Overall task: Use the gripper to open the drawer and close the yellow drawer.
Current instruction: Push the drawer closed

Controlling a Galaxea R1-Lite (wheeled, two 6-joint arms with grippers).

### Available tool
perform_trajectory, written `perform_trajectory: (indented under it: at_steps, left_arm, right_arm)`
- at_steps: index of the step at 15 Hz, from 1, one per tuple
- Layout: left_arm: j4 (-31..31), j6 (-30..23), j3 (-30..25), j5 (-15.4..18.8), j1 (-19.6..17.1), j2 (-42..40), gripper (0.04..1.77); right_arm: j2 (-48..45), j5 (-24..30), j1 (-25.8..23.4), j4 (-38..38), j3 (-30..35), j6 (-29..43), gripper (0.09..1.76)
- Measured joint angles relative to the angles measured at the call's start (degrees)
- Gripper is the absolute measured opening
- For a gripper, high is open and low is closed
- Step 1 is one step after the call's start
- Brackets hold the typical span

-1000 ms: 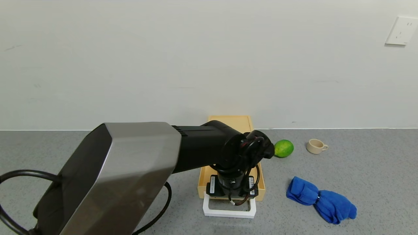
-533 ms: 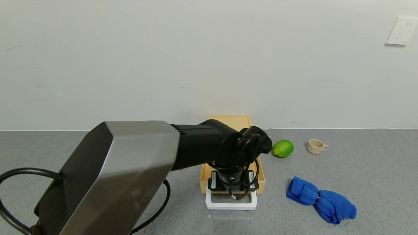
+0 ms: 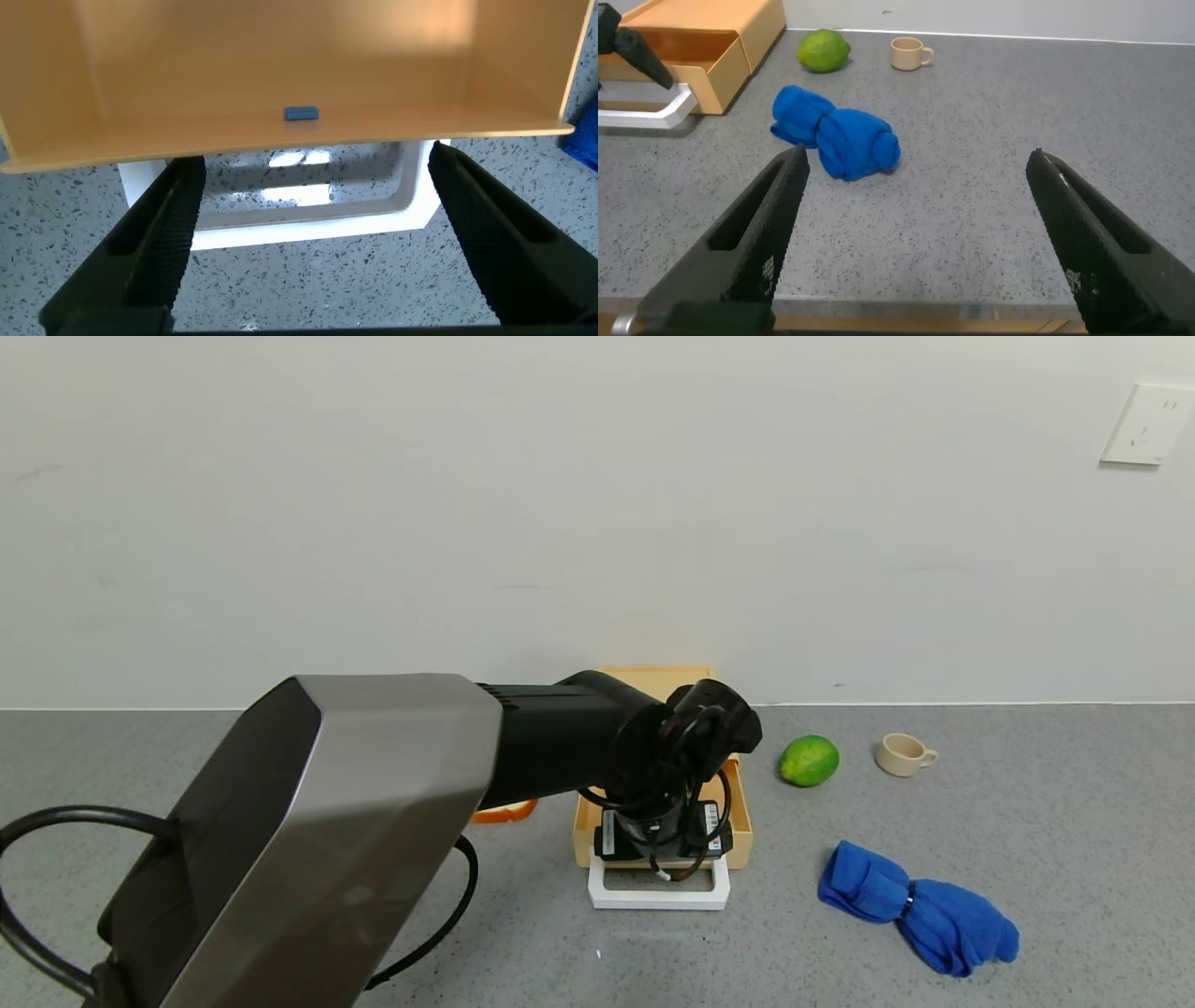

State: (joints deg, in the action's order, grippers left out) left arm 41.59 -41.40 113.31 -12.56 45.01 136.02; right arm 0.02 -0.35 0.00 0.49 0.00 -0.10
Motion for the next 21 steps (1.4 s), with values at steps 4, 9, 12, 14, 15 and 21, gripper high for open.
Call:
perform_trajectory:
  at_steps: [4, 9, 12, 14, 15, 21]
  left_arm:
    - [-2.12, 1.11, 0.02, -0.01, -0.72, 0.39, 1.72]
    - [-3.6, 3.25, 0.13, -0.01, -1.73, 0.74, 1.72]
    - [-6.13, 4.44, 0.26, -1.46, -2.32, 0.99, 1.72]
    - [-7.5, 5.0, 0.26, -1.69, -2.51, 1.13, 1.72]
    - [-8.14, 5.4, 0.26, -1.69, -2.67, 1.18, 1.72]
    - [-13.07, 7.78, 0.24, -1.77, -4.16, 1.68, 1.72]
  right_arm:
    - [0.0, 0.0, -0.02, 0.04, 0.0, 0.05, 1.71]
    - [0.0, 0.0, 0.0, 0.02, 0.0, 0.05, 1.71]
    - [0.0, 0.0, 0.0, 0.02, 0.0, 0.02, 1.71]
    - [0.0, 0.0, 0.0, 0.04, 0.0, 0.02, 1.71]
    - [0.0, 0.0, 0.0, 0.02, 0.0, 0.02, 1.71]
    - [0.0, 0.0, 0.0, 0.02, 0.0, 0.02, 1.71]
